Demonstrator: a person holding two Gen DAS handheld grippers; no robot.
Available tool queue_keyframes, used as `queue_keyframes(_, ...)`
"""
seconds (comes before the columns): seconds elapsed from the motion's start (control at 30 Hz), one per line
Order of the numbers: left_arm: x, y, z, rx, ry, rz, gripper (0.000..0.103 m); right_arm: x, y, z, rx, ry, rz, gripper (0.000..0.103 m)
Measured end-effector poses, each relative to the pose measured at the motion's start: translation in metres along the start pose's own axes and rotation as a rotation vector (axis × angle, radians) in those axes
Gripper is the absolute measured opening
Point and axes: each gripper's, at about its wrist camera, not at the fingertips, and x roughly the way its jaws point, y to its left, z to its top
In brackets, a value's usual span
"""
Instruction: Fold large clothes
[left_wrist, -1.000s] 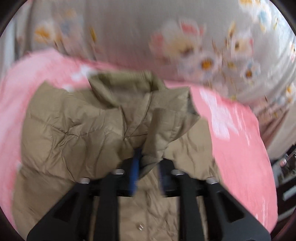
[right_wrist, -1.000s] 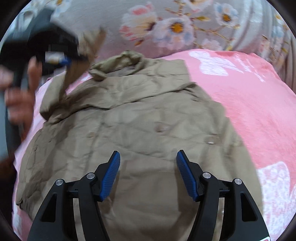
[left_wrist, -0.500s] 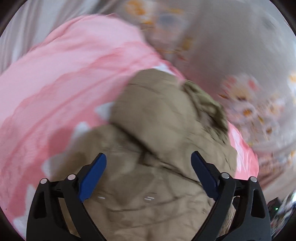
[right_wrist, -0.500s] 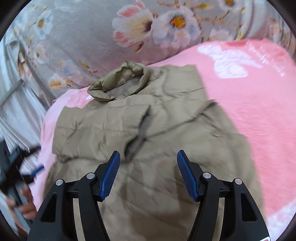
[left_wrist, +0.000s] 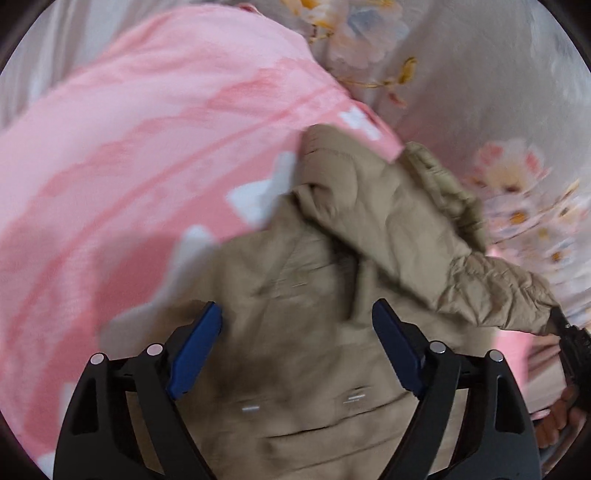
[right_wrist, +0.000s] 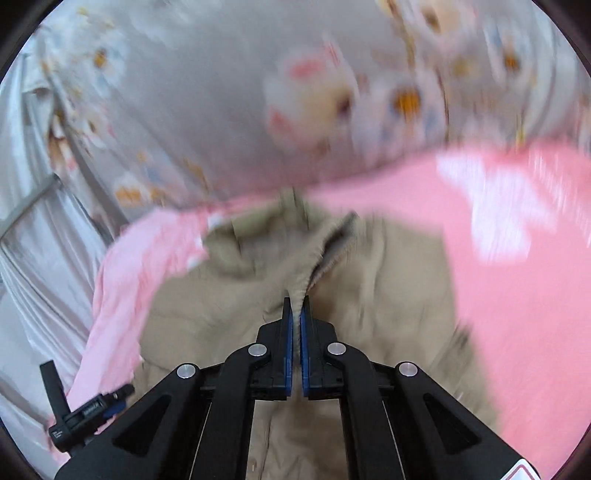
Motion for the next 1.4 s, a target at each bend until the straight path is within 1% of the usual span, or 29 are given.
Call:
queue_keyframes(0.03, 0.004, -0.004, 0.006, -0.035, 0.019, -0.064, 0.081, -0.004, 0.002, 0.009, -0.024, -0.016, -0.013, 0.003)
queue_keyframes(0.07, 0.009, -0.007, 0.016, -0.083, 0.044, -0.144, 0.081, -0.007, 0.005, 0.018, -0.055, -0.035, -0.039, 0.003)
queue_keyframes(0.1, 0.014, -0.011, 0.023, -0.105, 0.057, -0.180, 0.081, -0.005, 0.006, 0.024, -0.073, -0.042, -0.059, 0.003)
queue_keyframes(0.17, 0.027, -0.017, 0.038, -0.140, 0.068, -0.204, 0.081, -0.002, 0.003, 0.033, -0.103, -0.046, -0.087, 0.003)
queue_keyframes(0.2, 0.038, -0.018, 0.048, -0.160, 0.075, -0.200, 0.081, 0.001, 0.000, 0.037, -0.111, -0.040, -0.095, 0.003)
queue_keyframes(0.27, 0.057, -0.016, 0.058, -0.205, 0.087, -0.164, 0.080, 0.006, -0.007, 0.042, -0.120, -0.031, -0.109, 0.003)
queue_keyframes(0.3, 0.064, -0.013, 0.062, -0.222, 0.091, -0.147, 0.077, 0.008, -0.009, 0.042, -0.125, -0.027, -0.113, 0.003)
queue_keyframes(0.33, 0.070, -0.010, 0.064, -0.240, 0.092, -0.126, 0.069, 0.012, -0.013, 0.041, -0.131, -0.016, -0.116, 0.002)
queue_keyframes(0.4, 0.078, -0.006, 0.068, -0.262, 0.085, -0.095, 0.064, 0.022, -0.021, 0.034, -0.134, 0.014, -0.122, 0.003)
queue_keyframes(0.43, 0.080, -0.007, 0.071, -0.257, 0.079, -0.067, 0.054, 0.026, -0.025, 0.029, -0.132, 0.028, -0.125, 0.003)
queue_keyframes(0.47, 0.082, -0.008, 0.072, -0.235, 0.074, -0.020, 0.049, 0.033, -0.031, 0.021, -0.122, 0.052, -0.123, 0.003)
queue_keyframes(0.5, 0.084, -0.009, 0.073, -0.221, 0.071, 0.004, 0.040, 0.038, -0.036, 0.012, -0.113, 0.073, -0.120, 0.003)
queue_keyframes(0.57, 0.083, -0.013, 0.072, -0.163, 0.043, 0.068, 0.012, 0.049, -0.046, -0.007, -0.100, 0.114, -0.125, 0.003)
queue_keyframes(0.6, 0.081, -0.016, 0.071, -0.123, 0.024, 0.102, 0.005, 0.058, -0.054, -0.020, -0.086, 0.145, -0.128, 0.003)
queue_keyframes(0.63, 0.080, -0.019, 0.070, -0.094, 0.015, 0.132, 0.001, 0.064, -0.058, -0.028, -0.076, 0.164, -0.130, 0.003)
queue_keyframes(0.73, 0.084, -0.022, 0.067, -0.032, 0.004, 0.182, 0.001, 0.084, -0.075, -0.056, -0.045, 0.226, -0.136, 0.003)
queue_keyframes(0.8, 0.086, -0.026, 0.062, 0.012, -0.007, 0.221, 0.001, 0.094, -0.081, -0.070, -0.033, 0.244, -0.137, 0.003)
queue_keyframes(0.87, 0.088, -0.030, 0.059, 0.046, -0.022, 0.251, 0.001, 0.099, -0.083, -0.080, -0.028, 0.242, -0.137, 0.003)
queue_keyframes(1.1, 0.100, -0.039, 0.044, 0.164, -0.079, 0.342, 0.002, 0.108, -0.087, -0.096, -0.021, 0.237, -0.134, 0.003)
queue_keyframes(1.2, 0.105, -0.048, 0.038, 0.226, -0.106, 0.401, 0.002, 0.109, -0.087, -0.098, -0.024, 0.231, -0.136, 0.003)
queue_keyframes(1.3, 0.110, -0.057, 0.034, 0.281, -0.117, 0.461, 0.002, 0.110, -0.089, -0.096, -0.018, 0.242, -0.126, 0.003)
queue_keyframes(1.4, 0.102, -0.059, 0.034, 0.306, -0.109, 0.467, 0.003, 0.099, -0.092, -0.094, -0.001, 0.273, -0.118, 0.006)
